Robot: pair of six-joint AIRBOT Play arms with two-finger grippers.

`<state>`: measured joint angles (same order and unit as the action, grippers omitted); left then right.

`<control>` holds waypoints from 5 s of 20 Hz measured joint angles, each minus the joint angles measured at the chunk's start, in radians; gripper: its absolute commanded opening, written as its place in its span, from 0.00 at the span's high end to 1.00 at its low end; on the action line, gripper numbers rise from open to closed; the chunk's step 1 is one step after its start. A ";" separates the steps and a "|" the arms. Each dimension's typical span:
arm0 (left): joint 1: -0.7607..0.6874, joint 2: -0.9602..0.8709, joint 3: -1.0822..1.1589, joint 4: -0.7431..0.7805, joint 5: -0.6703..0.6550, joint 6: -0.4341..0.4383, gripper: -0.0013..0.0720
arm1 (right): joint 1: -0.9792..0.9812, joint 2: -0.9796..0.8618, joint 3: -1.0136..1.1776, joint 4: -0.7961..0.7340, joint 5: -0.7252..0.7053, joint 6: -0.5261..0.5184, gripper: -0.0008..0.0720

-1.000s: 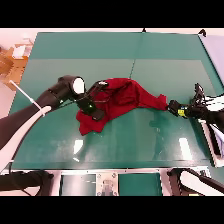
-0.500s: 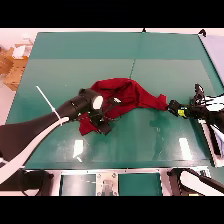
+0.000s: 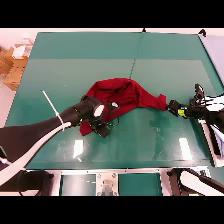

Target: Fold the shirts.

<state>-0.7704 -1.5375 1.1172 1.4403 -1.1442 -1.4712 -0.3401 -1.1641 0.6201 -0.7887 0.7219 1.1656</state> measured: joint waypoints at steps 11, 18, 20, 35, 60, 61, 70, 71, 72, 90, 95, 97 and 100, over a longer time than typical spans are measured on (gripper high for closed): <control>0.138 0.163 0.200 0.092 -0.151 -0.008 0.95 | 0.000 0.000 0.000 -0.011 0.004 0.000 0.97; 0.654 0.212 0.317 0.005 -0.024 0.030 0.94 | 0.000 0.000 -0.001 0.006 0.158 0.002 0.97; 0.771 0.170 0.324 -0.111 0.075 0.067 0.94 | 0.000 0.015 -0.013 0.058 0.269 0.003 0.97; 0.997 -0.110 0.428 -0.707 0.074 0.313 0.04 | -0.006 0.322 -0.227 0.285 0.199 0.101 0.97; 0.923 -0.017 -0.215 -0.695 0.071 0.341 0.94 | -0.051 0.216 -0.146 0.135 0.277 -0.040 0.49; 0.923 -0.017 -0.200 -0.666 0.058 0.341 0.94 | -0.051 0.216 -0.116 0.097 0.316 -0.039 0.39; 0.921 -0.016 -0.115 -0.420 -0.079 0.337 0.94 | -0.034 0.171 0.035 -0.145 0.536 -0.025 0.25; 0.921 -0.016 -0.113 -0.412 -0.082 0.337 0.94 | -0.017 0.150 0.038 -0.151 0.541 -0.038 0.25; 0.921 -0.016 -0.112 -0.404 -0.085 0.337 0.94 | 0.007 0.126 0.040 -0.157 0.546 -0.054 0.25; 0.920 0.045 -0.043 -0.406 -0.151 0.326 0.95 | 0.208 -0.055 0.234 -0.018 0.571 -0.121 0.97; 0.919 0.310 0.288 -0.463 -0.246 0.326 0.94 | 0.090 0.092 0.598 0.262 0.661 -0.056 0.97; 0.920 0.425 0.489 -0.473 -0.222 0.325 0.94 | 0.003 0.153 0.772 0.365 0.636 0.014 0.97; 0.920 0.571 0.769 -0.478 -0.126 0.314 0.94 | -0.129 0.248 0.977 0.448 0.555 0.117 0.97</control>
<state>0.1497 -0.9665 1.8858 0.9627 -1.2701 -1.1576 -0.4690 -0.9165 1.5974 -0.3408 1.2774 1.2823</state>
